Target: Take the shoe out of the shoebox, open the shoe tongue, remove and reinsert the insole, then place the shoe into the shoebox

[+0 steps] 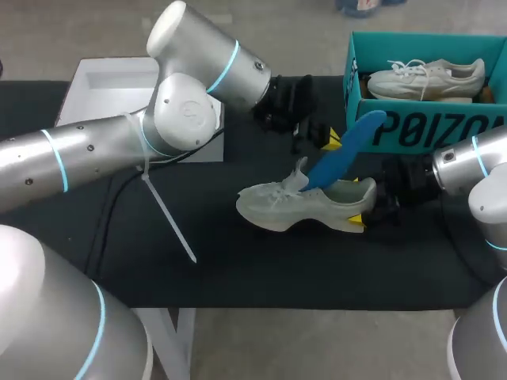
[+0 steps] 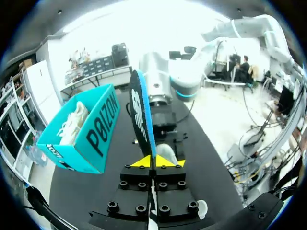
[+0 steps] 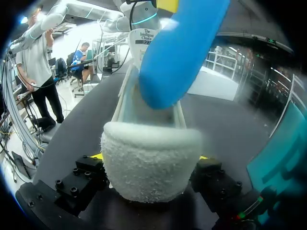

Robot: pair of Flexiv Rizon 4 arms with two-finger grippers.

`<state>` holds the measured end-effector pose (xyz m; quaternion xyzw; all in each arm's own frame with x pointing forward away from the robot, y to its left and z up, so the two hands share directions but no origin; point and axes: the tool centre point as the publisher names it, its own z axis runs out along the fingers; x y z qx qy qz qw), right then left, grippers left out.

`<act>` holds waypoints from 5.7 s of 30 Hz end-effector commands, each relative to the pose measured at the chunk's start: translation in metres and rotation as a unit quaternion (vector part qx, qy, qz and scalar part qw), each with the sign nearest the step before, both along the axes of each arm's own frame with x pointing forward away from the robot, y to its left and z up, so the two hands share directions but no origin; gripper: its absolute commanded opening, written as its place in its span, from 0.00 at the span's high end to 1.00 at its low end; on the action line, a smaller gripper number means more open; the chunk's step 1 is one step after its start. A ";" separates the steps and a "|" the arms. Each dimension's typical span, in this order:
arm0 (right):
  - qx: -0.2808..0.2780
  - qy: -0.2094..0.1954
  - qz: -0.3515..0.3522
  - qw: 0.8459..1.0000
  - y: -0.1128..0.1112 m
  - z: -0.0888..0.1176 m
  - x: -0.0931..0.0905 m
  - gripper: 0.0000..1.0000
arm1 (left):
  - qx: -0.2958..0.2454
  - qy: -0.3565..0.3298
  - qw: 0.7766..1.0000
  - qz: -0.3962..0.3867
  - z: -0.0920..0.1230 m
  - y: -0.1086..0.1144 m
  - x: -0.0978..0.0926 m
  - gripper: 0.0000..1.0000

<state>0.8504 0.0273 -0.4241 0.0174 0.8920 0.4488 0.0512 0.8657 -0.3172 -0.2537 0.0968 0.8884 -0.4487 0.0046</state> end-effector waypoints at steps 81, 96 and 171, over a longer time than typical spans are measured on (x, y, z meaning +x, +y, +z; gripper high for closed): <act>-0.001 0.000 0.000 1.000 0.003 -0.011 -0.001 1.00 | -0.264 0.382 0.882 -0.083 0.232 0.087 -0.295 1.00; -0.001 0.000 0.000 1.000 0.003 -0.011 -0.001 1.00 | -0.265 0.393 0.874 -0.102 0.240 0.109 -0.304 1.00; -0.464 0.175 -0.053 0.867 0.000 0.088 0.004 0.00 | -0.265 0.393 0.874 -0.102 0.240 0.109 -0.304 1.00</act>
